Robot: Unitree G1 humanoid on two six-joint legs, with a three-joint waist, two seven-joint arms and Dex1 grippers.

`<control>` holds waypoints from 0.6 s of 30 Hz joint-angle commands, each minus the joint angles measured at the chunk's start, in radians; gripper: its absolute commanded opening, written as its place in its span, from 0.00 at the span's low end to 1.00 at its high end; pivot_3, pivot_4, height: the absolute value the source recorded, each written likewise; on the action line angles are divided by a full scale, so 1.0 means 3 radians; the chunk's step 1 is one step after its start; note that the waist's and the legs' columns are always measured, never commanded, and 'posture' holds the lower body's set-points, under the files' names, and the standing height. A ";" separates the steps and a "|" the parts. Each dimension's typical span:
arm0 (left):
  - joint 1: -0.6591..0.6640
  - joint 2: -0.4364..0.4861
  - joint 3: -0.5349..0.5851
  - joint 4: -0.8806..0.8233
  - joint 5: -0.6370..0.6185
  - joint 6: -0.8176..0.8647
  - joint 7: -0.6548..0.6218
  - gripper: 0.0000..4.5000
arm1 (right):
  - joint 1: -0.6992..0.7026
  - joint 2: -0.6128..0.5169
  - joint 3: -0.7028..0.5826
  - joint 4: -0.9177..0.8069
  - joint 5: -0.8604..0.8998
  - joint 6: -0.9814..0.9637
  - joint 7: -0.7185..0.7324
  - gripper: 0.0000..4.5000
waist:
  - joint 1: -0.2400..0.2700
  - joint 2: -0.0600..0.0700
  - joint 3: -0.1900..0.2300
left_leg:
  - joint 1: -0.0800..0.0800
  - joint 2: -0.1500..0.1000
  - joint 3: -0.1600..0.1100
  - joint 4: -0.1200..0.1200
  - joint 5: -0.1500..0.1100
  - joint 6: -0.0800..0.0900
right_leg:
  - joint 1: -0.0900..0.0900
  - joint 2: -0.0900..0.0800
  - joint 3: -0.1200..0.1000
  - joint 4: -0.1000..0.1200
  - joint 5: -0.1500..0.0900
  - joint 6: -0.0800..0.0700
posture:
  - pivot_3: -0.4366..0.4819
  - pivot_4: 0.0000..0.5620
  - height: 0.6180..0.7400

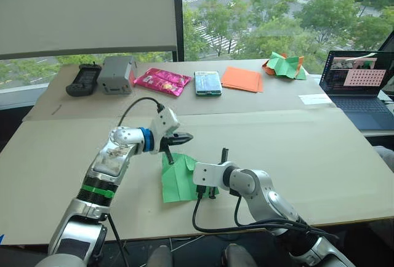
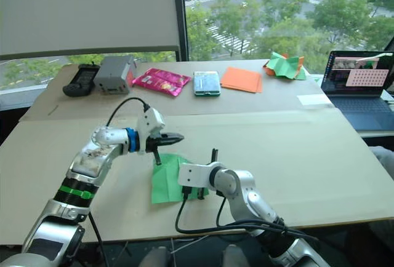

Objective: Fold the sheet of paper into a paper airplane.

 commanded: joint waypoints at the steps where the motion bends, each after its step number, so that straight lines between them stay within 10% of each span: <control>1: 0.0014 0.0021 -0.0020 0.0130 0.0118 -0.0162 0.0081 0.00 | 0.0011 0.0003 -0.0009 -0.0116 -0.0047 0.0044 0.0019 0.01 | 0.0005 0.0000 0.0000 | -0.0001 0.0000 0.0000 0.0000 0.0000 0.0000 | -0.0002 0.0000 0.0000 0.0000 0.0000 0.0000 | 0.48 0.27 0.72; 18: -0.0219 -0.0219 -0.0423 0.1017 0.0623 -0.0674 0.0065 0.00 | 0.0003 -0.0018 -0.0006 -0.0104 -0.0097 0.0034 0.0048 0.01 | 0.0044 0.0000 0.0000 | -0.0003 0.0000 -0.0001 0.0002 0.0000 0.0000 | 0.0008 0.0000 -0.0001 -0.0004 0.0000 0.0000 | 0.48 0.27 0.72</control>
